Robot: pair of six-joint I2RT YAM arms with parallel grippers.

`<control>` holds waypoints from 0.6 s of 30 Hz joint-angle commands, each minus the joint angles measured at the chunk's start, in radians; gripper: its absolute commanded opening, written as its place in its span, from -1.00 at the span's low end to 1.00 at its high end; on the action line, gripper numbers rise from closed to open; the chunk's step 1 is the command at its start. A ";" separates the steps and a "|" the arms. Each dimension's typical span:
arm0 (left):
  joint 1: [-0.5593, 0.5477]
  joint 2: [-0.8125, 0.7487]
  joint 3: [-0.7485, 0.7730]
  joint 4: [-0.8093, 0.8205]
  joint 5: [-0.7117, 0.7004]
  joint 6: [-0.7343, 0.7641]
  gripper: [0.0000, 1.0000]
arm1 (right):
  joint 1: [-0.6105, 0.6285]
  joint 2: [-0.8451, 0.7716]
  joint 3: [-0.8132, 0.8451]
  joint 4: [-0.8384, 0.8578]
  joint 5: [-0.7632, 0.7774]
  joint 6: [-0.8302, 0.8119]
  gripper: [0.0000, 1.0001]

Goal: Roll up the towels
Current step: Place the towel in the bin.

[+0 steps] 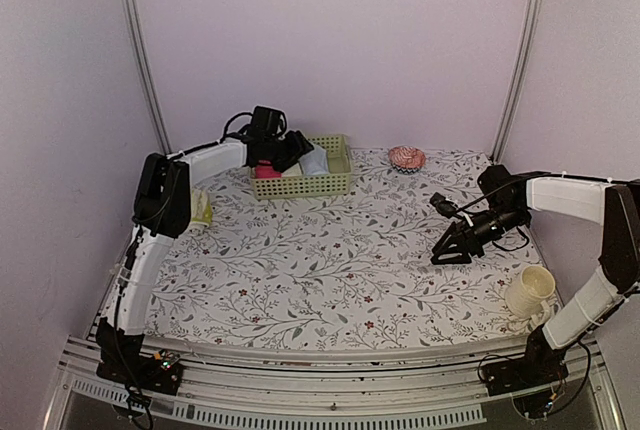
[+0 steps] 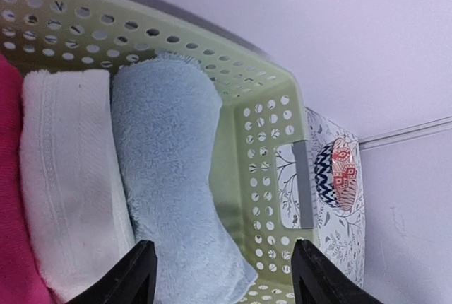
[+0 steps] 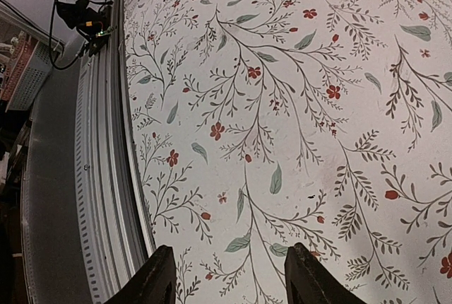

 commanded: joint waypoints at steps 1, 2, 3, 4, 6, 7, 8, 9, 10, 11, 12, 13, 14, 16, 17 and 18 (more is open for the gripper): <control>0.000 -0.113 -0.044 -0.019 -0.005 0.013 0.33 | -0.005 -0.029 -0.011 -0.011 -0.021 -0.014 0.10; -0.002 -0.134 -0.066 -0.024 -0.004 0.014 0.33 | -0.004 -0.030 -0.012 -0.011 -0.021 -0.014 0.10; -0.005 -0.162 -0.093 -0.021 -0.006 0.017 0.32 | -0.004 -0.031 -0.012 -0.012 -0.020 -0.014 0.10; -0.007 -0.191 -0.129 -0.014 -0.007 0.025 0.31 | -0.003 -0.034 -0.012 -0.013 -0.020 -0.014 0.10; -0.017 -0.259 -0.196 -0.008 -0.024 0.064 0.29 | -0.004 -0.038 -0.008 -0.017 -0.024 -0.014 0.10; -0.019 -0.295 -0.229 -0.016 -0.037 0.090 0.28 | -0.004 -0.041 -0.003 -0.019 -0.029 -0.013 0.10; -0.022 -0.333 -0.259 -0.027 -0.051 0.117 0.27 | -0.004 -0.044 0.001 -0.020 -0.030 -0.011 0.10; -0.024 -0.373 -0.296 -0.042 -0.068 0.150 0.27 | -0.004 -0.047 0.008 -0.022 -0.030 -0.005 0.10; -0.026 -0.418 -0.338 -0.055 -0.084 0.183 0.26 | -0.004 -0.049 0.017 -0.026 -0.026 0.001 0.10; -0.026 -0.463 -0.392 -0.064 -0.103 0.226 0.26 | -0.004 -0.056 0.027 -0.027 -0.016 0.006 0.10; -0.025 -0.514 -0.449 -0.071 -0.121 0.260 0.27 | -0.005 -0.065 0.036 -0.023 -0.002 0.013 0.10; -0.025 -0.565 -0.506 -0.076 -0.143 0.301 0.27 | -0.007 -0.077 0.048 -0.018 0.016 0.021 0.10; -0.025 -0.633 -0.567 -0.080 -0.172 0.334 0.27 | -0.010 -0.090 0.060 -0.012 0.037 0.033 0.10; -0.023 -0.741 -0.709 -0.069 -0.199 0.396 0.56 | -0.018 -0.115 0.093 -0.003 0.087 0.049 0.10; -0.023 -0.798 -0.773 -0.050 -0.198 0.437 0.92 | -0.022 -0.125 0.113 0.003 0.114 0.063 0.10; -0.022 -0.847 -0.821 -0.040 -0.200 0.472 0.97 | -0.031 -0.140 0.135 0.016 0.143 0.074 0.10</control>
